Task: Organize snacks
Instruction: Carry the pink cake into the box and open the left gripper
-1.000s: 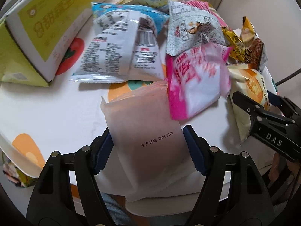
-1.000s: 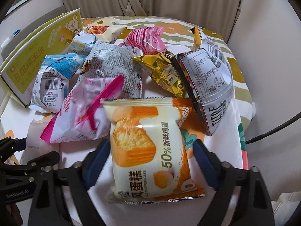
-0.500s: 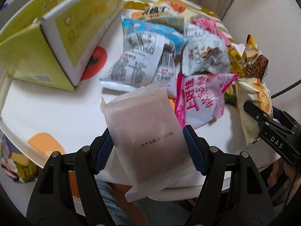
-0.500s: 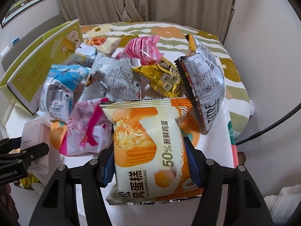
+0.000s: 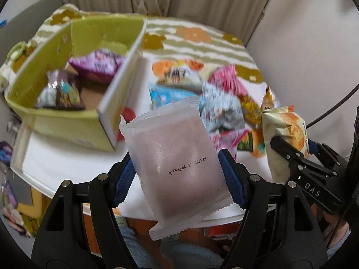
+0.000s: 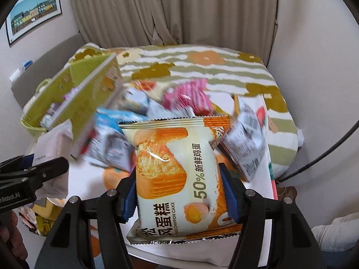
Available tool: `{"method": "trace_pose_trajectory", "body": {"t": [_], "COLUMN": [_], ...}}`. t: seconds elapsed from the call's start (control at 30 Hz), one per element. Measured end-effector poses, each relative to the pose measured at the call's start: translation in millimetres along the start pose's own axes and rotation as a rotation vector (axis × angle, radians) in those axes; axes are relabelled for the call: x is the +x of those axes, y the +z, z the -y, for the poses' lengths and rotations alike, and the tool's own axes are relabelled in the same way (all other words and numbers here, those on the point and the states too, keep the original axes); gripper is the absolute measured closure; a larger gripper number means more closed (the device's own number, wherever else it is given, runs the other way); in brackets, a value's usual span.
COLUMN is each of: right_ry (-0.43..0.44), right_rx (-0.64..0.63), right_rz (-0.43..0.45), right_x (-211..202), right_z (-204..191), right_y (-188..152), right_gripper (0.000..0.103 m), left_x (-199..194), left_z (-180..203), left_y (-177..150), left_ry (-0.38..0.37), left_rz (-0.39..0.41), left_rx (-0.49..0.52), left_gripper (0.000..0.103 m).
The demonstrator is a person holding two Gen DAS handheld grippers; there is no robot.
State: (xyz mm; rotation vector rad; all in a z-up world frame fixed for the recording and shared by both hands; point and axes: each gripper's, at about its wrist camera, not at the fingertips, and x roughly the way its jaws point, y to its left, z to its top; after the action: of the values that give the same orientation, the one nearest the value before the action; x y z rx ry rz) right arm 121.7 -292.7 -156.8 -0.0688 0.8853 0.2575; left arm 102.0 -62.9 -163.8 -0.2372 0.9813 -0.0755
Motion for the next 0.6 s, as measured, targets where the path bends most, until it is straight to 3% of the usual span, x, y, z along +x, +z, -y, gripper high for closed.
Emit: {"method": "trace_pose_trajectory", "body": {"t": [0.37, 0.6], "right_ry": [0.066, 0.087], "right_rx": [-0.026, -0.013], "right_rz": [0.111, 0.135], "right_x": [-13.0, 8.7], "right_z": [-94.4, -162.4], "right_y": [71.6, 113.5], "right_gripper": [0.044, 0.044], "left_x": [-47.8, -43.2], "left_z": [-82.1, -148.2], "left_y": [81.2, 134.7], "left_ry": [-0.004, 0.003], "left_rz": [0.088, 0.078], "left_rx": [0.026, 0.07], "left_gripper": [0.034, 0.034]}}
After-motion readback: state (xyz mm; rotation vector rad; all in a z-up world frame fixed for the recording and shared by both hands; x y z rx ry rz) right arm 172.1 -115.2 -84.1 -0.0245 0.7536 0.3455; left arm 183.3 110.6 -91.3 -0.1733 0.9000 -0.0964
